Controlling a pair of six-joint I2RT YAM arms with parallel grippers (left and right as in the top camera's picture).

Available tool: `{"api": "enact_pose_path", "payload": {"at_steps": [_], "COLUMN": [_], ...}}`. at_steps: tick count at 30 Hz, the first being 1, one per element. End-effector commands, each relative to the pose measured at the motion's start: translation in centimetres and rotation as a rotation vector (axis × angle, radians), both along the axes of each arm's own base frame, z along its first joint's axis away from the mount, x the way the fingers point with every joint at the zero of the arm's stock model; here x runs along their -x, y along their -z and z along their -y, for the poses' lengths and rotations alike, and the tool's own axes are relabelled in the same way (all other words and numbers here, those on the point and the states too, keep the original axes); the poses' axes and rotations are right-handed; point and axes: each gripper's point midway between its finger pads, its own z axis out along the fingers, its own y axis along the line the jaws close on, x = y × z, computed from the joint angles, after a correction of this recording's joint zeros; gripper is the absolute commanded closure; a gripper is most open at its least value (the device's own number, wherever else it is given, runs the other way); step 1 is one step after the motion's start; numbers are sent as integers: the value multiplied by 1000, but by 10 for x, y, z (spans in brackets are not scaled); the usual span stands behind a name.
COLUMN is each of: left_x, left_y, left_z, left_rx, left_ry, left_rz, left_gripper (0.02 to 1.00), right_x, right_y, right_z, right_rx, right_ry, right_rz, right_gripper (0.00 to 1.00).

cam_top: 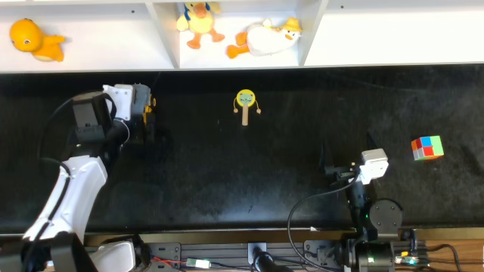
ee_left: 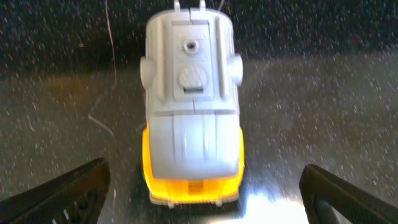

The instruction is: Store Toys

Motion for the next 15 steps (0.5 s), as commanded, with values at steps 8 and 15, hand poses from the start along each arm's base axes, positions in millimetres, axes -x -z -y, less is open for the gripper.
{"api": "enact_pose_path", "payload": {"at_steps": [8,15], "left_x": [-23,-26], "left_y": [-8,-1], "left_z": [-11,-11], "left_rx": [-65,-61], "left_ry": [-16,-18], "left_rz": [56,50], "left_gripper": [49,71], "right_x": [0,0], "right_y": [4,4], "right_z": [1,1], "right_rx": [-8,-8], "right_ry": [6,6], "right_rz": [-2,-2], "right_gripper": [5,5]}}
